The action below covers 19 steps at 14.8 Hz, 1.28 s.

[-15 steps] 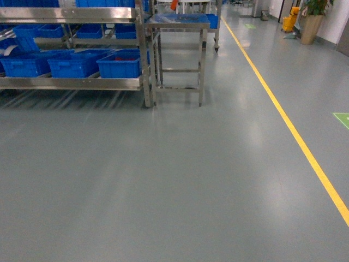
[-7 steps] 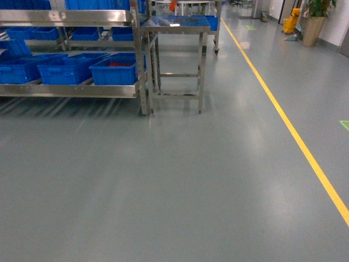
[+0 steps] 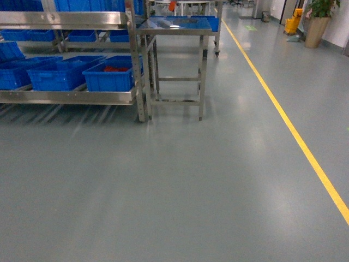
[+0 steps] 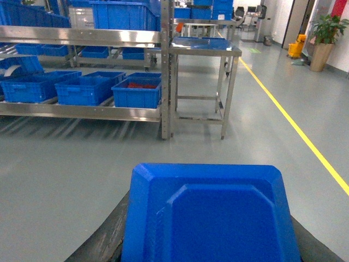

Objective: Sort blue parts and orange caps into right shelf containers

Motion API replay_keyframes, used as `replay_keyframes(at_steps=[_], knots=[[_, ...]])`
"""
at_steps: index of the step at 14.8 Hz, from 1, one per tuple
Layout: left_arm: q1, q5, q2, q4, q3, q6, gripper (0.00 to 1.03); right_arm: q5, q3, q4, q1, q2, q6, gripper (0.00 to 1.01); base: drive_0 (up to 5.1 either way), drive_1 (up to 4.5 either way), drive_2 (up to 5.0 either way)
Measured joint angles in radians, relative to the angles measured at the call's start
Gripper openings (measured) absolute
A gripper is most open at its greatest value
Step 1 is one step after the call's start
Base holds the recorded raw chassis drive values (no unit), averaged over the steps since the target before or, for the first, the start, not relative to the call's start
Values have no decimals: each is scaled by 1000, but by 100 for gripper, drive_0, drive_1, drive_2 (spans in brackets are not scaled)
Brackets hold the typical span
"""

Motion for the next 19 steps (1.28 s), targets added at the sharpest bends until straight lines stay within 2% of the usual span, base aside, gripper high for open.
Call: replay_keyframes(at_steps=[19], knots=[[1,0,0,5,0,0,41,0,0,3,0,0,0,43,-10,396,-417]])
